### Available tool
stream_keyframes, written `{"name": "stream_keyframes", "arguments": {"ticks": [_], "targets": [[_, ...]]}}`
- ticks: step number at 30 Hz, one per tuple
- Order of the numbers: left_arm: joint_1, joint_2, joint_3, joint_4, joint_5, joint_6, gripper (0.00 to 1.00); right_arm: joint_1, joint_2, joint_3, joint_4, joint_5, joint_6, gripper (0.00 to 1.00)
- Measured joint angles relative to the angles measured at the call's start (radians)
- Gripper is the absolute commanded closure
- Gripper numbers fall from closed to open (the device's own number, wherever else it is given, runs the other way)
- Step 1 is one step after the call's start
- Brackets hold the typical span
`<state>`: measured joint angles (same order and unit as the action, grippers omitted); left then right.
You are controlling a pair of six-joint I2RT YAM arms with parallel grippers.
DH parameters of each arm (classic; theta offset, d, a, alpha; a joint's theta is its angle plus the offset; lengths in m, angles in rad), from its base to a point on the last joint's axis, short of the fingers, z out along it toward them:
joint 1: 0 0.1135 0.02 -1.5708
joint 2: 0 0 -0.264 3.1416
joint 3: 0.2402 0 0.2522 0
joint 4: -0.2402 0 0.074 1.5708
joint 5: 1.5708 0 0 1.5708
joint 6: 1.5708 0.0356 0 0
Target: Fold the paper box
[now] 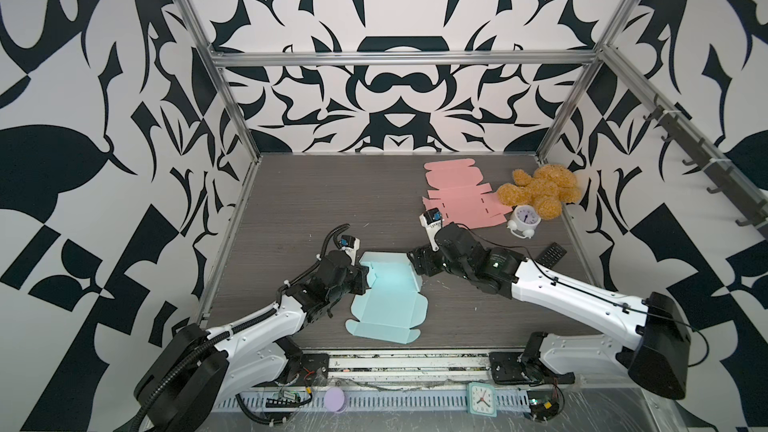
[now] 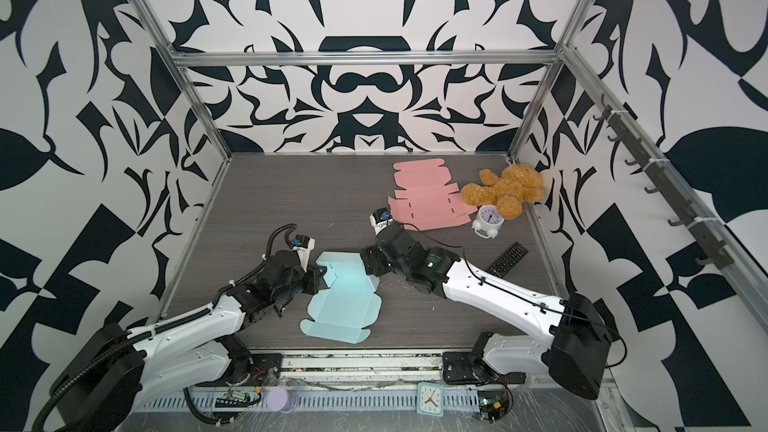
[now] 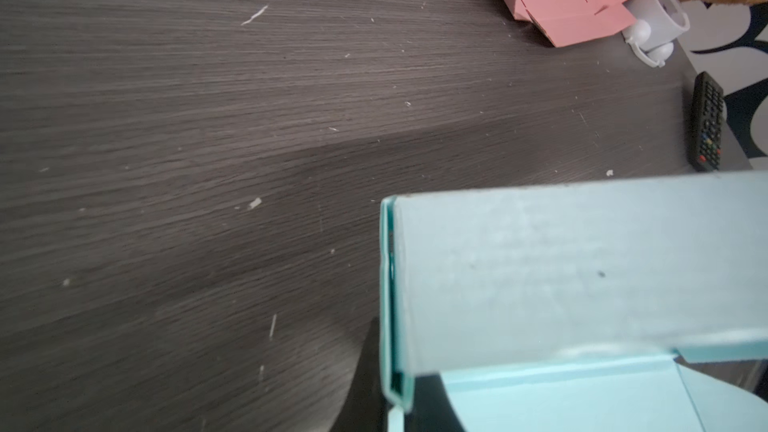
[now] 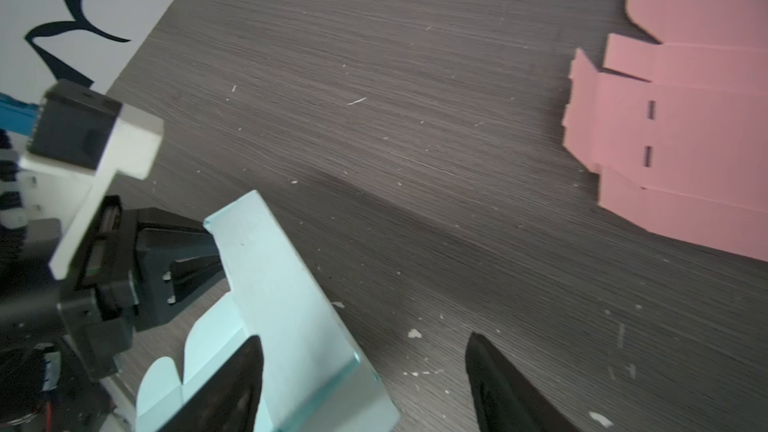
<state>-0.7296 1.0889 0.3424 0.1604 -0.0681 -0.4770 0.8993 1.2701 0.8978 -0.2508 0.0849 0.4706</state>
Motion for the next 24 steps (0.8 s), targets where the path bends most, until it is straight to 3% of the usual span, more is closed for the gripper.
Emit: {"name": "stream_keyframes", "arguments": {"ticks": [12, 24], "targets": [[-0.079, 0.121, 0.079, 0.032, -0.092, 0.068, 1.00, -0.070, 0.158, -0.022, 0.127, -0.204, 0.005, 0.20], [-0.100, 0.158, 0.099, 0.048, -0.165, 0.103, 0.99, -0.082, 0.204, -0.062, 0.208, -0.352, 0.036, 0.23]]}}
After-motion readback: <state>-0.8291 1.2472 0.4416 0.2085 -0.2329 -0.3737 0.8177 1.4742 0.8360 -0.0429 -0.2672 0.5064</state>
